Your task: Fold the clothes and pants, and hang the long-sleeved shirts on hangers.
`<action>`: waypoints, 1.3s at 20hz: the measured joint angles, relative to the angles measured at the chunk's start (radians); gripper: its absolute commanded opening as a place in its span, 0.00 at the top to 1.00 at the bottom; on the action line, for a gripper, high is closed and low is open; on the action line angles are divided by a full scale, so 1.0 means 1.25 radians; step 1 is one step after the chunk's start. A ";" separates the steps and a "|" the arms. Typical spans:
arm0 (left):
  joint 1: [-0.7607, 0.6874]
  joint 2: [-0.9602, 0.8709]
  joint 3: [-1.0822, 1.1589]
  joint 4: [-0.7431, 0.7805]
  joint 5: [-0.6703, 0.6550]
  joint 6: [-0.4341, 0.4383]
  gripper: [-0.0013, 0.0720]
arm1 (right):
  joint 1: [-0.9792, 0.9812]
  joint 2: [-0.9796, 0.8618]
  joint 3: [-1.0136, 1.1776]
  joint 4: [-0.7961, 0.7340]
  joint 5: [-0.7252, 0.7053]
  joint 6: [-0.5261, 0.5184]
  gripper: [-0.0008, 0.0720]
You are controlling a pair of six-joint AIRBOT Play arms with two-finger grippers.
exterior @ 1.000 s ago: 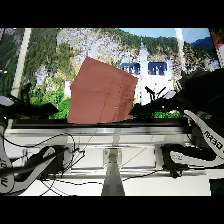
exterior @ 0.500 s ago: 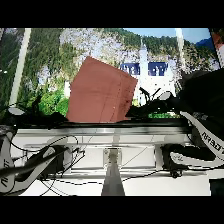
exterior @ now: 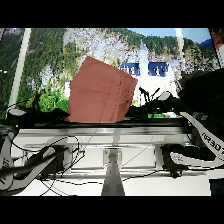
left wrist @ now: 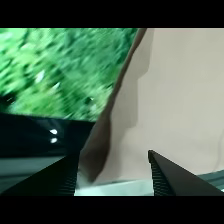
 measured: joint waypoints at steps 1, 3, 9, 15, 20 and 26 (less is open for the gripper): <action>-0.011 -0.019 0.000 -0.008 0.003 0.001 0.32 | 0.000 0.000 0.000 0.001 -0.001 0.000 0.49; -0.041 -0.056 0.000 -0.027 0.007 0.012 0.52 | 0.000 0.000 0.000 0.004 -0.003 0.000 0.49; -0.102 -0.116 0.004 -0.106 0.038 0.147 0.96 | 0.001 0.000 0.000 0.069 -0.014 -0.001 0.97; -0.112 -0.103 0.157 -0.182 -0.014 0.228 0.96 | 0.001 0.017 0.114 0.098 0.070 -0.097 0.97; -0.113 0.024 0.410 -0.201 -0.075 0.247 0.96 | 0.001 0.102 0.334 0.086 0.129 -0.136 0.97; -0.113 0.296 0.569 -0.204 0.000 0.253 0.96 | 0.001 0.271 0.551 0.022 0.117 -0.176 0.97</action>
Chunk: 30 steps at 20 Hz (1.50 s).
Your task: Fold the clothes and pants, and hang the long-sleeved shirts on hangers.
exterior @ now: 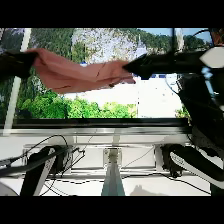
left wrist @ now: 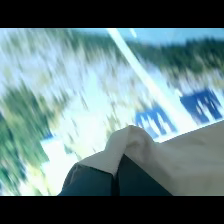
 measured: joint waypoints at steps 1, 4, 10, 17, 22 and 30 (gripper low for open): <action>0.000 0.044 0.008 0.001 0.014 0.000 0.96 | 0.000 0.031 0.016 -0.005 -0.001 0.001 0.97; 0.000 0.177 0.021 0.008 0.039 -0.021 0.96 | 0.000 0.107 0.041 -0.004 0.020 0.054 0.97; 0.000 0.323 -0.019 0.101 0.059 -0.139 0.96 | 0.032 0.173 0.016 0.013 0.040 0.233 0.97; -0.044 0.101 -0.224 0.026 0.144 -0.190 0.96 | 0.117 0.075 -0.182 -0.126 -0.301 0.470 0.97; -0.207 -0.209 -0.261 -0.007 0.277 -0.135 0.96 | 0.113 -0.116 -0.239 -0.206 -0.493 0.541 0.97; -0.288 -0.327 -0.253 0.092 0.181 -0.178 0.96 | -0.064 -0.200 -0.226 -0.289 -0.196 0.490 0.97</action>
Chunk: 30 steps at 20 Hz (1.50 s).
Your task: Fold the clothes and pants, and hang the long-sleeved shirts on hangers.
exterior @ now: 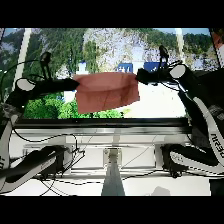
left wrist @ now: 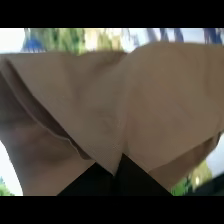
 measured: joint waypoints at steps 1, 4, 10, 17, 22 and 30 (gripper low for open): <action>-0.011 -0.004 -0.001 0.033 -0.033 -0.017 0.96 | -0.010 -0.003 -0.007 -0.013 0.068 -0.013 0.97; -0.049 -0.025 -0.003 0.135 -0.073 -0.066 0.96 | -0.017 -0.008 -0.049 -0.046 0.188 -0.052 0.88; -0.076 -0.107 -0.004 0.218 -0.081 -0.119 0.00 | -0.020 -0.011 -0.096 -0.086 0.179 -0.082 0.03; -0.081 -0.139 -0.004 0.203 -0.083 -0.132 0.00 | -0.044 -0.024 -0.092 -0.103 0.080 -0.060 0.03; -0.081 -0.142 -0.004 0.189 -0.092 -0.134 0.01 | -0.149 -0.108 -0.047 -0.062 0.143 -0.084 0.05; -0.081 -0.144 -0.004 0.185 -0.095 -0.133 0.01 | -0.155 -0.241 -0.032 0.152 0.200 -0.291 0.10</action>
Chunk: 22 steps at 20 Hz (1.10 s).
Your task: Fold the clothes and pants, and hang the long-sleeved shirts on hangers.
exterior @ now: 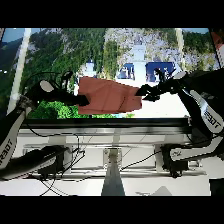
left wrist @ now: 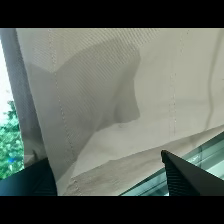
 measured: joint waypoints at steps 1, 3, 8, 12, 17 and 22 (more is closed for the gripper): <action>0.000 0.000 0.000 0.000 0.000 0.000 0.01 | 0.008 -0.004 0.001 0.008 -0.003 -0.012 0.10; 0.000 0.000 0.000 0.000 0.000 0.000 0.01 | 0.023 -0.010 0.001 0.017 -0.008 -0.029 0.10; 0.000 0.000 0.000 0.000 0.015 0.000 0.01 | 0.038 -0.016 0.001 -0.001 -0.058 -0.049 0.97; 0.002 0.000 0.010 -0.001 0.021 0.022 0.01 | 0.038 -0.009 0.053 -0.003 -0.023 -0.071 0.97; 0.019 0.006 0.096 0.001 0.023 0.053 0.01 | -0.007 0.078 0.220 -0.073 0.093 -0.037 0.97; 0.029 0.024 0.215 0.031 0.024 0.092 0.21 | -0.135 0.247 0.358 -0.222 0.147 0.135 0.97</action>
